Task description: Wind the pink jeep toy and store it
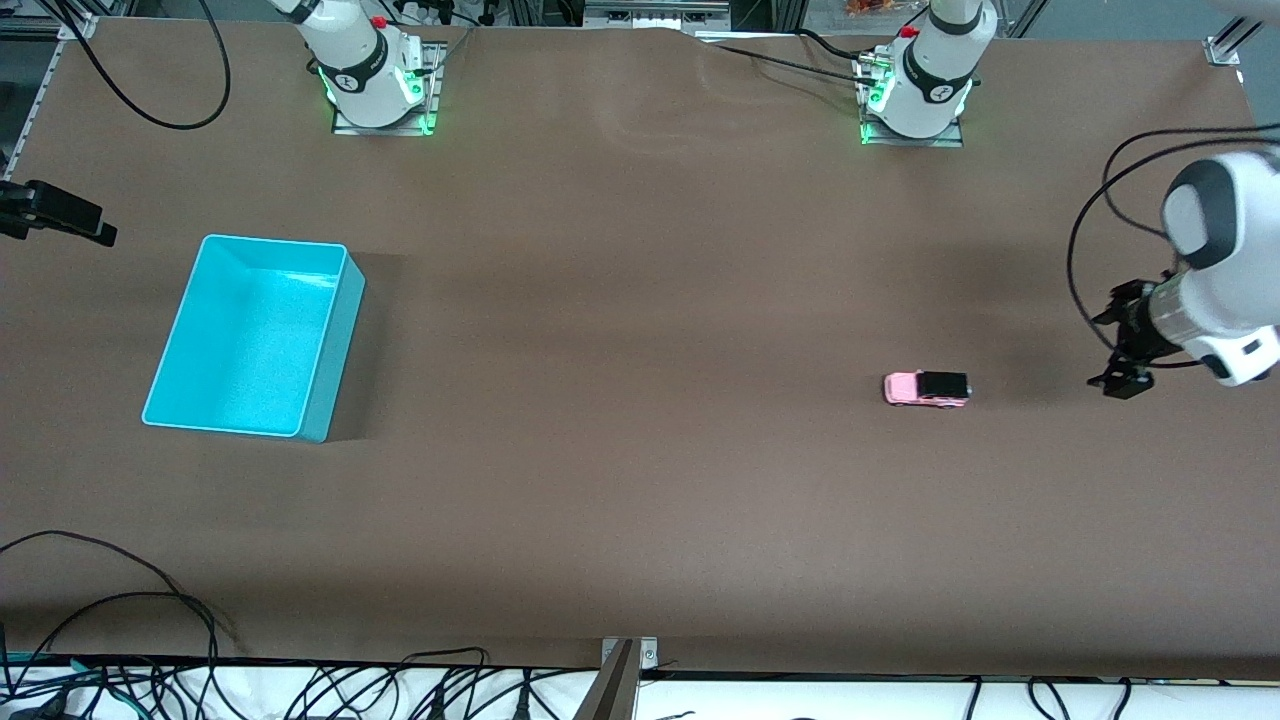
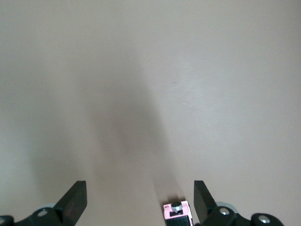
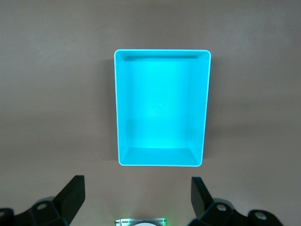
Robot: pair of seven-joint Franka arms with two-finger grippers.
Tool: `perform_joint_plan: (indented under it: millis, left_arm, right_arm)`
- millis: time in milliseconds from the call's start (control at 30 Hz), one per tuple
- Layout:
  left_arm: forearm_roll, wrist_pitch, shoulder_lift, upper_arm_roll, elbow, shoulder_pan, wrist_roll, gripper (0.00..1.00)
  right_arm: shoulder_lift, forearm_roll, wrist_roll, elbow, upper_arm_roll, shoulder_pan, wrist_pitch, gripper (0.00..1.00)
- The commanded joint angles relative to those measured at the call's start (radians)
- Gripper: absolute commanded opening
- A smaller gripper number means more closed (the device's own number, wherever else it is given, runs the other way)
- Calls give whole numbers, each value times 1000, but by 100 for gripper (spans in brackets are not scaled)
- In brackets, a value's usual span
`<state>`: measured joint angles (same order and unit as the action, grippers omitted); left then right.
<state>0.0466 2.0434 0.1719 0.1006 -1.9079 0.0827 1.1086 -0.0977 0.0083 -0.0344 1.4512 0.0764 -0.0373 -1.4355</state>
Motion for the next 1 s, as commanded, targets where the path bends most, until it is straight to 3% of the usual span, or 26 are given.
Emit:
perform_joint_plan:
  millis: [0,334,668,968]
  left_arm:
    - [16,-113,-2,-9,151,-4,-179,100]
    - [12,-144,-2,-39,273,-8,-544,100]
    - [-1,-170,-3,-99,312,-8,-889,100]
    - [-42,-250,-6,-116,375,-6,-937,100]
  right_arm:
    - [1,-10,1,-2,-4,0,10,100]
    - [0,-11,1,-3,-6,-1,9,100]
    - [0,-11,-1,-5,-4,-3,9,100]
    - [0,-19,1,-5,-3,-7,6,100]
